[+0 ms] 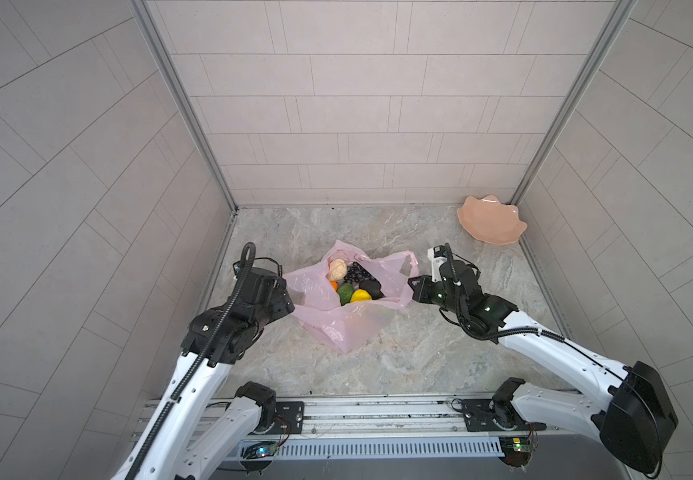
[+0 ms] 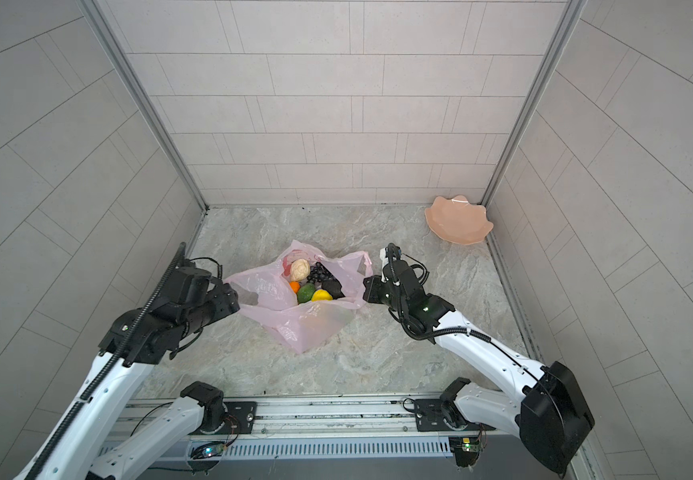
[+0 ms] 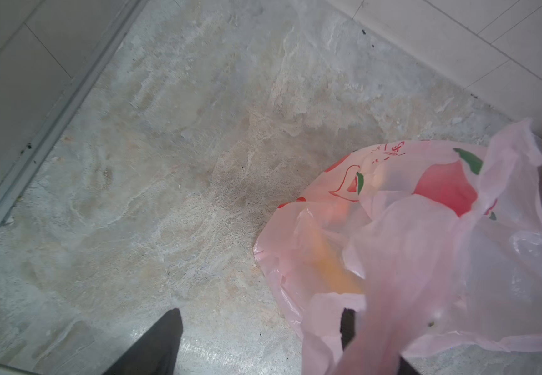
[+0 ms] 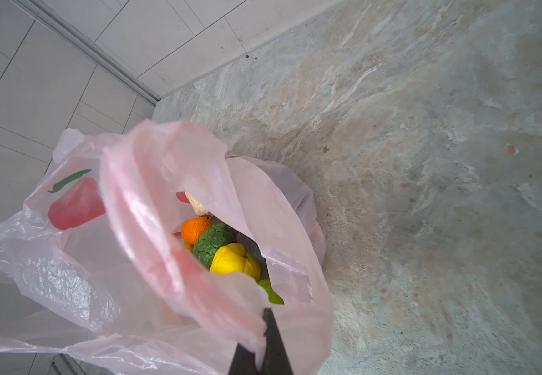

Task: Take the fake fruits out of the plastic bag
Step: 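Grasp the bag's other handle with the right gripper while the left holds, then pull the bag handles apart with both grippers to open the mouth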

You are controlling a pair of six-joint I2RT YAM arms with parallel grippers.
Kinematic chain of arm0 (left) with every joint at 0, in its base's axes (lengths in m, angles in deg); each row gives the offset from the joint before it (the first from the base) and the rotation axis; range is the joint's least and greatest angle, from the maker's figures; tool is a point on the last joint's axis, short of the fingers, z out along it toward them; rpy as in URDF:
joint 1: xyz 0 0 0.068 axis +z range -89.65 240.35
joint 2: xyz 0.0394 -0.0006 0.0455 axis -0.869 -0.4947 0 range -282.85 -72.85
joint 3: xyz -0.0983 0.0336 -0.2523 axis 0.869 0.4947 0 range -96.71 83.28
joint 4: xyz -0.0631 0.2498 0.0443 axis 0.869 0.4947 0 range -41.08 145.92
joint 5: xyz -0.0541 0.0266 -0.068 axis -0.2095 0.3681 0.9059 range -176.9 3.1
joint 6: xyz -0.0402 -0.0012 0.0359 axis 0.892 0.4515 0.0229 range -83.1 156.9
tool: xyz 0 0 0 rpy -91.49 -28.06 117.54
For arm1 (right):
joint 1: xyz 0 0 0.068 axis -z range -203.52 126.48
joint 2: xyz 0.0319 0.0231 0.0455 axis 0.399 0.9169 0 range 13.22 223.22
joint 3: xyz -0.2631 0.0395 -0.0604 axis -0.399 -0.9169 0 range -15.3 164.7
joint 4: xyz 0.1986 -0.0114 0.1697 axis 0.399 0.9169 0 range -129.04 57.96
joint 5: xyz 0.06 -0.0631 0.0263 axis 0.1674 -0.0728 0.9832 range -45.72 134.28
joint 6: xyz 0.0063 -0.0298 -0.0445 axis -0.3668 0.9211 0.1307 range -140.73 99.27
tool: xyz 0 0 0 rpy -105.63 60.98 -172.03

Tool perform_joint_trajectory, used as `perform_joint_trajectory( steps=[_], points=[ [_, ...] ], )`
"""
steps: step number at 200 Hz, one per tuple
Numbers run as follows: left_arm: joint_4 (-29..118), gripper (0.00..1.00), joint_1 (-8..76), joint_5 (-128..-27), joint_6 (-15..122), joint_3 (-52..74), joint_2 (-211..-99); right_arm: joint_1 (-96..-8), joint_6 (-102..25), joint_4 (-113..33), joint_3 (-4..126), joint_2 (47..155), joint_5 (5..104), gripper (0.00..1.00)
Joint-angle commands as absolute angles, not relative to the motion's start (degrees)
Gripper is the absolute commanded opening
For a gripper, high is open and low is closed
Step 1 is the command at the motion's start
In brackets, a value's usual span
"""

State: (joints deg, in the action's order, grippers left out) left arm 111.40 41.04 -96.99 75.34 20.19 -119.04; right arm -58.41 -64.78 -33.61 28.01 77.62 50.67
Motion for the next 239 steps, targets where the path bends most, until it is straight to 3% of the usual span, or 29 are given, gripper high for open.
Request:
perform_joint_trajectory(
  steps=[1, 52, 67, 87, 106, 157, 239],
  points=[
    [120.08, 0.85, 41.01, -100.28, 69.59, 9.88, -121.48, -59.85, -62.71, -31.15, 29.88, 77.44, 48.41, 0.0],
    [123.36, 0.81, 36.43, -94.05, 67.16, -8.03, -128.51, -62.71, -61.01, -30.69, 33.16, 79.65, 47.22, 0.0],
    [121.29, 0.78, 27.45, -95.13, 69.88, -9.8, -130.69, -63.33, -60.83, -30.62, 33.54, 79.73, 46.83, 0.0],
    [120.07, 0.77, 10.64, -105.05, 74.06, -11.75, -136.07, -63.42, -60.89, -30.47, 33.74, 79.75, 46.26, 0.0],
    [120.79, 0.77, 3.34, -110.03, 76.82, -12.46, -142.93, -63.52, -60.63, -29.76, 34.37, 79.6, 46.13, 0.0],
    [116.4, 0.87, 4.84, -118.78, 84.96, 0.61, -148.33, -64.03, -60.2, -29.73, 33.69, 77.8, 45.86, 0.0],
    [109.48, 0.92, 13.49, -112.34, 83.5, 5.7, -163.91, -65.33, -57.76, -28.19, 33.01, 74.75, 45.51, 0.0]
  ],
)
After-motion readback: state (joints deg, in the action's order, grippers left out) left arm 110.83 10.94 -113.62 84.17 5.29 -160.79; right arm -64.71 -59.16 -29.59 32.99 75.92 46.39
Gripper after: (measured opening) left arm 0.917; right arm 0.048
